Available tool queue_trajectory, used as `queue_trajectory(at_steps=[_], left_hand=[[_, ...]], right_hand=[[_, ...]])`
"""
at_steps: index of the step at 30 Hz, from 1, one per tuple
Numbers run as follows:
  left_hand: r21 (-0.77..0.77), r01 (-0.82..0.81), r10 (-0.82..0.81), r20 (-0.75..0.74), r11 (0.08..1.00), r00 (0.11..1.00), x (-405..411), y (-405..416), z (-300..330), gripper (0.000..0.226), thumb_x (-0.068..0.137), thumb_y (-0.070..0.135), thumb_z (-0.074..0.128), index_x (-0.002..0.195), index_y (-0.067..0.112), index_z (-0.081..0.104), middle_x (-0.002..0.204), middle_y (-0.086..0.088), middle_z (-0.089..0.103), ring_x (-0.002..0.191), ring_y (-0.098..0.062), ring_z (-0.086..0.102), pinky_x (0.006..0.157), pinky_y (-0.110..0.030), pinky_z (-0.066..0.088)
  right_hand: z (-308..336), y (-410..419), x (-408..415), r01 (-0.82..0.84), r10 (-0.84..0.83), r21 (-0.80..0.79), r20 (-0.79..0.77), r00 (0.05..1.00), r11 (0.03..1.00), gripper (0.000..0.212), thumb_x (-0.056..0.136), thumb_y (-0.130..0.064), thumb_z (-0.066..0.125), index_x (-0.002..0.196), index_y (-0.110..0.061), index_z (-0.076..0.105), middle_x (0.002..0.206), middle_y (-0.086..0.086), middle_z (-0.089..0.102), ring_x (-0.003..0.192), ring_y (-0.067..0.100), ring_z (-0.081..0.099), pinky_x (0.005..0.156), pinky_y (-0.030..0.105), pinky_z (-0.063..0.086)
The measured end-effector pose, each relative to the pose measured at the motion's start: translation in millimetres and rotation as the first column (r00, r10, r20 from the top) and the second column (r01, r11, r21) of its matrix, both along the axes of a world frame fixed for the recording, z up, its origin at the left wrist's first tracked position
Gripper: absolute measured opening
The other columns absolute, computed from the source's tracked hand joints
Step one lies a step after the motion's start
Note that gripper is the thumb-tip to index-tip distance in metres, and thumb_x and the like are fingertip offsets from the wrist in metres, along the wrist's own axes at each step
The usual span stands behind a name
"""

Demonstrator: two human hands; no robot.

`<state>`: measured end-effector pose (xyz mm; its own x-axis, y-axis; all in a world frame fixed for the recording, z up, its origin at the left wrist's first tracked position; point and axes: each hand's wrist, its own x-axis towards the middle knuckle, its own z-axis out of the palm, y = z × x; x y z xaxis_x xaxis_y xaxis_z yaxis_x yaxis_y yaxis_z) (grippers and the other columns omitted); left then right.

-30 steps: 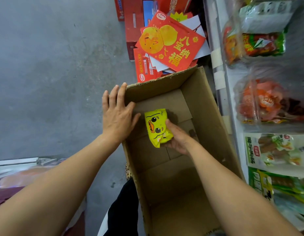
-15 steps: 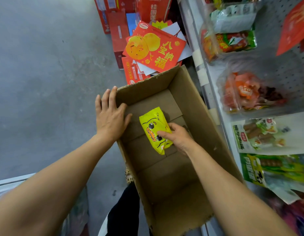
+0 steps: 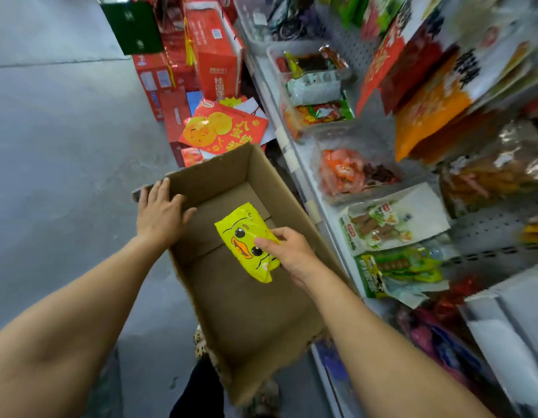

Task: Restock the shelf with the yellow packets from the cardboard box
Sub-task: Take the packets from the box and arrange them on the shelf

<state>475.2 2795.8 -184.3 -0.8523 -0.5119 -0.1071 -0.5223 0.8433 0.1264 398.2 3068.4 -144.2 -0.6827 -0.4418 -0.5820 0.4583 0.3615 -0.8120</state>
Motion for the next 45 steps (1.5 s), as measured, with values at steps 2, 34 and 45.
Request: queue_trajectory(at_steps=[2, 34, 45], left_hand=[[0.098, -0.033, 0.038, -0.046, 0.995, 0.998, 5.2, 32.6, 31.7, 0.045, 0.095, 0.048, 0.051, 0.124, 0.015, 0.064, 0.154, -0.022, 0.031, 0.141, -0.039, 0.03, 0.115, -0.05, 0.025], [0.486, 0.859, -0.113, -0.856, 0.164, 0.505, 128.2, 474.9, 436.3, 0.024, 0.095, 0.03, 0.06, 0.117, 0.022, 0.066, 0.111, 0.011, 0.066, 0.09, 0.011, 0.058, 0.075, -0.004, 0.041], [0.329, 0.94, -0.312, -0.906, -0.09, 0.287, 217.4, 655.2, 495.3, 0.027, 0.089, 0.03, 0.068, 0.116, 0.026, 0.067, 0.112, 0.015, 0.066, 0.101, 0.004, 0.058, 0.087, -0.018, 0.048]], right_hand=[[27.6, 21.9, 7.4, 0.011, -0.013, -0.036, -0.043, 0.999, 0.999, 0.029, 0.079, -0.019, 0.082, 0.102, -0.014, 0.064, 0.095, 0.002, 0.071, 0.079, 0.012, 0.066, 0.067, 0.026, 0.05], [418.8, 386.4, 262.0, 0.832, -0.648, -0.197, -0.725, 0.232, 0.518, 0.047, 0.067, -0.042, 0.088, 0.102, -0.018, 0.067, 0.108, 0.005, 0.067, 0.099, 0.013, 0.064, 0.079, 0.034, 0.055], [459.9, 552.5, 397.4, 0.889, -0.706, -0.385, -0.7, -0.107, 0.247, 0.043, 0.071, -0.047, 0.085, 0.094, -0.025, 0.055, 0.11, 0.01, 0.07, 0.093, 0.023, 0.069, 0.065, 0.033, 0.052]])
